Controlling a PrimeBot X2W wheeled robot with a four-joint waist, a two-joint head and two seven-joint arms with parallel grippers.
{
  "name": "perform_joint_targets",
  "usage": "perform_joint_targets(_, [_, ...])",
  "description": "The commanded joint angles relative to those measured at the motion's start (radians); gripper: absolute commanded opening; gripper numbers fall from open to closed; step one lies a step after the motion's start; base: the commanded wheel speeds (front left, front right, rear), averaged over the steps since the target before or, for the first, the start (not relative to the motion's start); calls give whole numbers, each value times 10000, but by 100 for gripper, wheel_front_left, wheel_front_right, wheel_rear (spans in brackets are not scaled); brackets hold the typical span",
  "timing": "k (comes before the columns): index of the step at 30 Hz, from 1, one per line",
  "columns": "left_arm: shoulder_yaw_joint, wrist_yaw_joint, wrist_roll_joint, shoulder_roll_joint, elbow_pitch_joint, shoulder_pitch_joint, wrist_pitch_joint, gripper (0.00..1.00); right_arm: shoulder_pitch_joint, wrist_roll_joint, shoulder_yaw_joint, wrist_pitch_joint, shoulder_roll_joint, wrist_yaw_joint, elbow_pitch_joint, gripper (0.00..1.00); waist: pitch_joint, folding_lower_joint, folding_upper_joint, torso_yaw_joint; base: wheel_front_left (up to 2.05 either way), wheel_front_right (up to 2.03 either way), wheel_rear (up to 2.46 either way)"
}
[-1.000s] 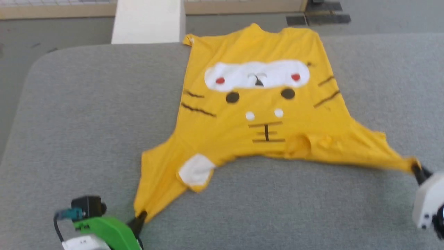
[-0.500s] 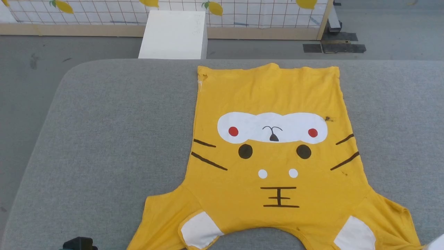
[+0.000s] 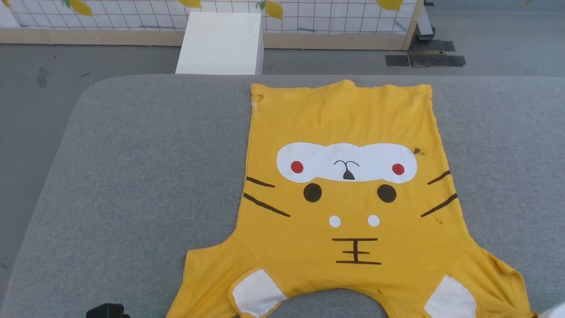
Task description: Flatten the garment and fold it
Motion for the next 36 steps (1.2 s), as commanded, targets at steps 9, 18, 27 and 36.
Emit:
perform_joint_targets(9, [13,-172,29,58,-25,-220,-282,0,-1243,804,69,-2263,206,-7,-1831,100,133,1,0,104,0,0,0])
perform_joint_targets(18, [-447,-408,416,62,-768,-1412,-407,0,-6628,978,540,-4044,-717,-7,1143,100,1988,1,0,1285,0,0,0])
perform_joint_targets(27, [-1092,-692,633,-314,-1433,-2272,-642,0,-9937,52,57,-1938,-2096,-7,3310,100,3782,1,0,2678,0,0,0])
perform_joint_targets(36, [-1418,-857,755,-620,-1707,-2516,-1087,0,-11726,-1612,-1013,1092,-2518,-7,3374,100,5157,1,0,3636,0,0,0])
